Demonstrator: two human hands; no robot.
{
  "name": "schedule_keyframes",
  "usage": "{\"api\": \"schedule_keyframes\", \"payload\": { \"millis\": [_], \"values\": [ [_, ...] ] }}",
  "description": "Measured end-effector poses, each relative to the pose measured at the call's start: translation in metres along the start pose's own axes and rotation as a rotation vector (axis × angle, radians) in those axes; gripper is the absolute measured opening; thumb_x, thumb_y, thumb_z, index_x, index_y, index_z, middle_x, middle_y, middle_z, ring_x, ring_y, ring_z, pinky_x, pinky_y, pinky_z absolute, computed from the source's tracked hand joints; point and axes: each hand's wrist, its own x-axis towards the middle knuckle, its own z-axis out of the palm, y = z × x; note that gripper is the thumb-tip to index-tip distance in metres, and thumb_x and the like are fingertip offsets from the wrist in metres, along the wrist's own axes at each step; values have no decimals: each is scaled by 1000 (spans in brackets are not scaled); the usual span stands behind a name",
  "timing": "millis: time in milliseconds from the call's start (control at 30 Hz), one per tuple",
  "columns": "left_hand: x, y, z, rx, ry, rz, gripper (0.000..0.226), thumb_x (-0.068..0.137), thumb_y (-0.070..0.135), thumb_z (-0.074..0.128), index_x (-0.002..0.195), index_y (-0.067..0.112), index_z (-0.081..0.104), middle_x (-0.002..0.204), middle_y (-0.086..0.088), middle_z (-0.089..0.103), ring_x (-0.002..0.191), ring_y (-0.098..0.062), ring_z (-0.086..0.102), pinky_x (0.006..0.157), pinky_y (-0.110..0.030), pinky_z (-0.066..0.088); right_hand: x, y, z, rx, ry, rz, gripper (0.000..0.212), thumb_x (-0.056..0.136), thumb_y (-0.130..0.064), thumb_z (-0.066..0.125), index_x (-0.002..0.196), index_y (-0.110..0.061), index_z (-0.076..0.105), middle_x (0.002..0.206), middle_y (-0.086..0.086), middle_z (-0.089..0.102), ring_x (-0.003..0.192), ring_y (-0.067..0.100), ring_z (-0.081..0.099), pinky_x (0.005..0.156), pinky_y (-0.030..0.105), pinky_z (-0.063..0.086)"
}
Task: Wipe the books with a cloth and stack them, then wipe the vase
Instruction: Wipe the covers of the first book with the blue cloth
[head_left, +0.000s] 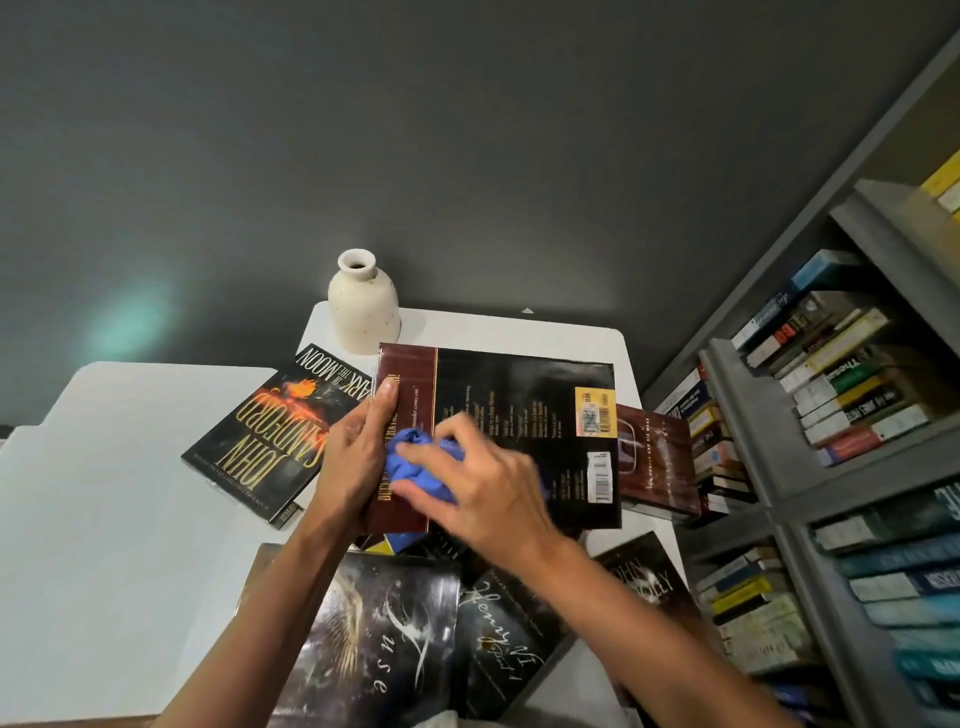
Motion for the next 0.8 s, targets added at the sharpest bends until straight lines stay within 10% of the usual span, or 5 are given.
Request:
{"api": "schedule_keyframes", "payload": {
  "millis": [200,400,567,800],
  "values": [
    [-2,-1,-2,-26,-16,-59,34,96,40,51,87,10,64,70,-9,72,55,-17,68,49,-24,55,31,58,-17,-163,233,471,34,92,-46,51,96,-15,64,94,4,50,55,10,50,41,10,33],
    [0,0,2,6,-14,-40,38,86,50,55,82,17,73,76,-13,71,60,-19,66,55,-27,54,16,11,6,-77,77,213,40,96,-50,40,101,-16,62,91,4,49,55,13,54,37,23,46],
    [-3,-1,3,-3,-42,-67,32,95,41,52,84,13,65,69,-8,72,55,-16,68,48,-23,54,26,61,-11,-154,235,552,36,93,-45,47,94,-12,60,93,5,48,51,10,47,43,4,19],
    [-6,1,12,34,-46,-34,29,98,36,47,87,15,64,64,-4,68,52,-11,65,48,-21,53,49,14,4,-30,117,314,36,96,-45,43,104,-16,62,95,5,48,59,16,56,43,24,43]
  ]
}}
